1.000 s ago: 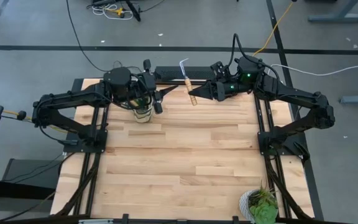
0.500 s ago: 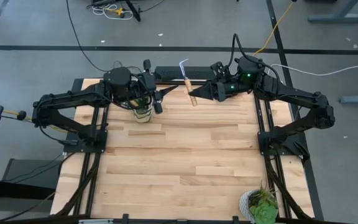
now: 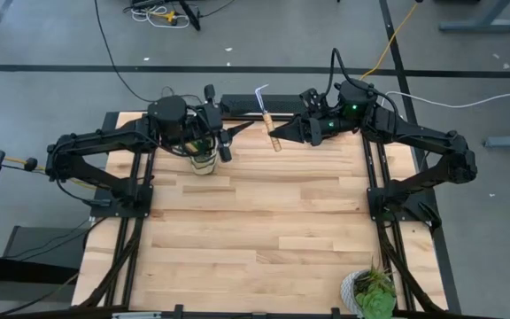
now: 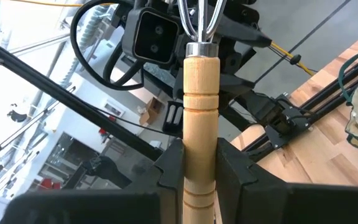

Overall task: Pick & Place Garden tools in Gardening bag
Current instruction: Put the brown hand rake into the gardening bag

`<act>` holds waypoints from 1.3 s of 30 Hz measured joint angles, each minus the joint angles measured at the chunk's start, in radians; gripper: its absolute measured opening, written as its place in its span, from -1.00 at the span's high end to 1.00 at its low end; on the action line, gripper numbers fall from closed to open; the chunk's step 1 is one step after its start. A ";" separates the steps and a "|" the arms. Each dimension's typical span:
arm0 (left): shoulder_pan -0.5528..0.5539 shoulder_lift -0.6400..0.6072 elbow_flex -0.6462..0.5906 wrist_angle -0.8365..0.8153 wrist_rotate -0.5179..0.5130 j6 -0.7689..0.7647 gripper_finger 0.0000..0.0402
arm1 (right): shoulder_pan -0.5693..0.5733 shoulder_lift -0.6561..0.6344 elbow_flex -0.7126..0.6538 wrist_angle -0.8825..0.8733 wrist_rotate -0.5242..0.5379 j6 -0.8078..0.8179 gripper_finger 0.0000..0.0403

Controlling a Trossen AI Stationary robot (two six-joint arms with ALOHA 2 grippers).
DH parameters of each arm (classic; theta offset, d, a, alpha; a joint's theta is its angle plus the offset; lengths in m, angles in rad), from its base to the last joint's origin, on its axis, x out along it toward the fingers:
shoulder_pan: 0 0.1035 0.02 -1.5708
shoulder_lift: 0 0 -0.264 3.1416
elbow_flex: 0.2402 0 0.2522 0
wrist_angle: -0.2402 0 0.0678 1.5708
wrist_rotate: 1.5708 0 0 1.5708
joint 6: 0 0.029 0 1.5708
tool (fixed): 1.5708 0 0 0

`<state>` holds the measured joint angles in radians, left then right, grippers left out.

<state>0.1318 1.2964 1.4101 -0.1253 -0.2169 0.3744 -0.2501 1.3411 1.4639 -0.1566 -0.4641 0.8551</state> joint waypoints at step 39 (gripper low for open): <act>-0.087 0.000 0.000 0.027 0.023 0.621 0.35 | 0.000 0.000 0.000 0.010 0.003 0.076 0.73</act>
<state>0.0449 1.2964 1.4097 -0.0984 -0.1938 0.9959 -0.2501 1.3411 1.4639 -0.1471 -0.4606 0.9309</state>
